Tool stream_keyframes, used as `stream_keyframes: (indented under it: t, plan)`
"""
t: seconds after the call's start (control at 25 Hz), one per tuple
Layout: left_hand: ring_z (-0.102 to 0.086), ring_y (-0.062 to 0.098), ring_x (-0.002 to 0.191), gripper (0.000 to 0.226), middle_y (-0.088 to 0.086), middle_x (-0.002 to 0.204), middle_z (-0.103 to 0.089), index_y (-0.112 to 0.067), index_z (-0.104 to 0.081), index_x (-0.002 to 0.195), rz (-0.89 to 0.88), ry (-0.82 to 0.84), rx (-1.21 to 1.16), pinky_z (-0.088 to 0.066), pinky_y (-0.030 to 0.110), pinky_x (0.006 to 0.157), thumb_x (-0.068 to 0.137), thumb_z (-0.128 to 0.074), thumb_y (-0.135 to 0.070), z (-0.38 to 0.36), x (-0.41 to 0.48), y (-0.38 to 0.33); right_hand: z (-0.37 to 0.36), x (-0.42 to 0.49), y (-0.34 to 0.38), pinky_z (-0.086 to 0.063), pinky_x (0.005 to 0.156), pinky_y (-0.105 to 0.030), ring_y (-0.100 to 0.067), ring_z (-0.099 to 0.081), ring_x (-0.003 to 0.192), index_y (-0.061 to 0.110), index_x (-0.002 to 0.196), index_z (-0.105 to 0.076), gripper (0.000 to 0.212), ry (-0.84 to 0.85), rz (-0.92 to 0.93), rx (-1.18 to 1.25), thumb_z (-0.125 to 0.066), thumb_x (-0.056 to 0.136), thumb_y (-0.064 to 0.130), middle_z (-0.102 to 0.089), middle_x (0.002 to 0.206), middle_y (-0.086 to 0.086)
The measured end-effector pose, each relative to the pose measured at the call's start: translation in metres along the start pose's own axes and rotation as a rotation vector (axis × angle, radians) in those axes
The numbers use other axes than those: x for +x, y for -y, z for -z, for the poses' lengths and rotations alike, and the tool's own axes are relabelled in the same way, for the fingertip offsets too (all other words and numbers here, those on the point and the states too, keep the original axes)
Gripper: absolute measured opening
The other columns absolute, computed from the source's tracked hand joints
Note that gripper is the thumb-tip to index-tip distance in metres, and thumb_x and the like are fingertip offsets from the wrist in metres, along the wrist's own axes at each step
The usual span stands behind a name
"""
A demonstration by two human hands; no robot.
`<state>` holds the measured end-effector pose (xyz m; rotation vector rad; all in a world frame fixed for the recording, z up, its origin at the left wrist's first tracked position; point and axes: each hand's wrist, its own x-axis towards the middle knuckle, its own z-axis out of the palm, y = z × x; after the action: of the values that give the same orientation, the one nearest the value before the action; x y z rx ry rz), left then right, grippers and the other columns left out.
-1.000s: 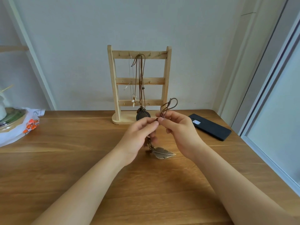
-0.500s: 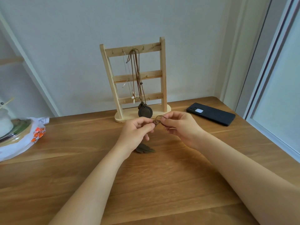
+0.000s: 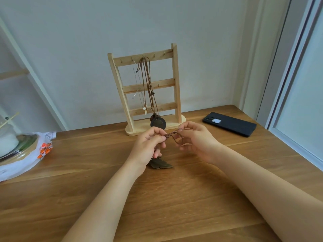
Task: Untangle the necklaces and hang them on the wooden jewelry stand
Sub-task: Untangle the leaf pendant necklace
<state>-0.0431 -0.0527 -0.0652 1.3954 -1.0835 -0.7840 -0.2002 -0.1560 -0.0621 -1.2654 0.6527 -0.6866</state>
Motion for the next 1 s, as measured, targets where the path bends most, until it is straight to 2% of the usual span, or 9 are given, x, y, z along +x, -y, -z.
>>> stream_keyframes:
  t: [0.2,0.28,0.36,0.44,0.52,0.64,0.76,0.88,1.0]
  plan:
    - [-0.036,0.014,0.044,0.018,0.003,0.067,-0.054,-0.015,-0.057,0.087,0.050,-0.018,-0.120,-0.040,0.030,0.059,0.100,-0.047,-0.010,0.0030,0.0021,0.0012,0.0026,0.0007,0.0013,-0.054,0.061,-0.031,-0.019,-0.061,0.067,0.009,0.092,-0.063,0.019,0.049,0.065,0.032,-0.053,0.094,-0.007,-0.066,0.086,-0.012]
    - [-0.035,0.013,0.047,0.023,0.000,0.065,-0.051,-0.018,-0.059,0.080,0.035,-0.005,-0.084,-0.041,0.030,0.060,0.101,-0.051,-0.015,0.0025,0.0022,0.0018,0.0029,0.0017,0.0016,-0.055,0.064,-0.033,-0.022,-0.063,0.073,0.006,0.105,-0.065,0.024,0.079,0.032,0.092,-0.048,0.093,-0.005,-0.067,0.090,-0.014]
    - [-0.035,0.012,0.048,0.028,-0.003,0.064,-0.049,-0.021,-0.062,0.075,0.027,0.006,-0.067,-0.041,0.030,0.061,0.101,-0.053,-0.017,0.0019,0.0025,0.0022,0.0032,0.0020,0.0014,-0.054,0.069,-0.035,-0.023,-0.062,0.079,0.008,0.115,-0.067,0.027,0.109,0.055,0.060,-0.053,0.094,-0.001,-0.066,0.092,-0.011]
    - [-0.034,0.011,0.049,0.030,-0.004,0.063,-0.045,-0.023,-0.064,0.074,0.021,0.010,-0.061,-0.040,0.028,0.060,0.102,-0.054,-0.019,0.0022,0.0027,0.0021,0.0029,0.0018,0.0001,-0.053,0.070,-0.032,-0.020,-0.061,0.080,0.009,0.111,-0.070,0.024,0.126,0.138,-0.055,-0.062,0.091,-0.002,-0.065,0.090,-0.006]
    - [-0.034,0.010,0.050,0.029,-0.004,0.063,-0.043,-0.024,-0.066,0.075,0.009,0.010,-0.031,-0.041,0.025,0.061,0.101,-0.055,-0.019,0.0019,0.0017,0.0010,0.0029,0.0009,-0.0017,-0.050,0.065,-0.029,-0.017,-0.061,0.073,0.008,0.103,-0.073,0.019,0.132,0.193,-0.142,-0.068,0.089,-0.004,-0.066,0.083,-0.005]
    - [-0.039,0.008,0.053,0.022,-0.006,0.066,-0.047,-0.023,-0.066,0.081,-0.017,-0.015,-0.014,-0.043,0.026,0.066,0.101,-0.057,-0.020,0.0007,0.0013,0.0013,0.0031,0.0002,-0.0038,-0.047,0.059,-0.027,-0.015,-0.061,0.068,0.008,0.096,-0.073,0.015,0.137,0.194,-0.263,-0.069,0.088,-0.004,-0.068,0.078,-0.004]
    - [-0.045,0.009,0.058,0.012,-0.009,0.076,-0.056,-0.020,-0.066,0.090,-0.043,-0.035,0.003,-0.043,0.029,0.069,0.100,-0.059,-0.022,-0.0005,0.0017,0.0052,0.0010,-0.0025,-0.0039,-0.049,0.059,-0.025,-0.015,-0.061,0.067,0.005,0.098,-0.071,0.017,0.208,0.156,-0.378,-0.068,0.086,-0.006,-0.068,0.078,-0.005]
    - [-0.050,0.006,0.058,0.008,-0.009,0.078,-0.062,-0.017,-0.067,0.098,-0.055,-0.025,0.002,-0.044,0.024,0.061,0.100,-0.060,-0.020,-0.0010,0.0016,0.0066,-0.0006,-0.0041,-0.0032,-0.050,0.065,-0.027,-0.020,-0.062,0.073,0.004,0.095,-0.070,0.008,0.260,0.131,-0.355,-0.067,0.088,0.000,-0.068,0.081,-0.008]
    - [-0.057,0.006,0.071,0.007,-0.007,0.080,-0.066,-0.016,-0.067,0.101,-0.061,0.006,0.012,-0.046,0.024,0.062,0.099,-0.061,-0.020,0.0004,0.0023,0.0073,-0.0017,-0.0047,-0.0013,-0.048,0.071,-0.032,-0.018,-0.063,0.076,0.010,0.088,-0.071,0.007,0.227,0.102,-0.284,-0.067,0.093,0.011,-0.068,0.079,-0.004]
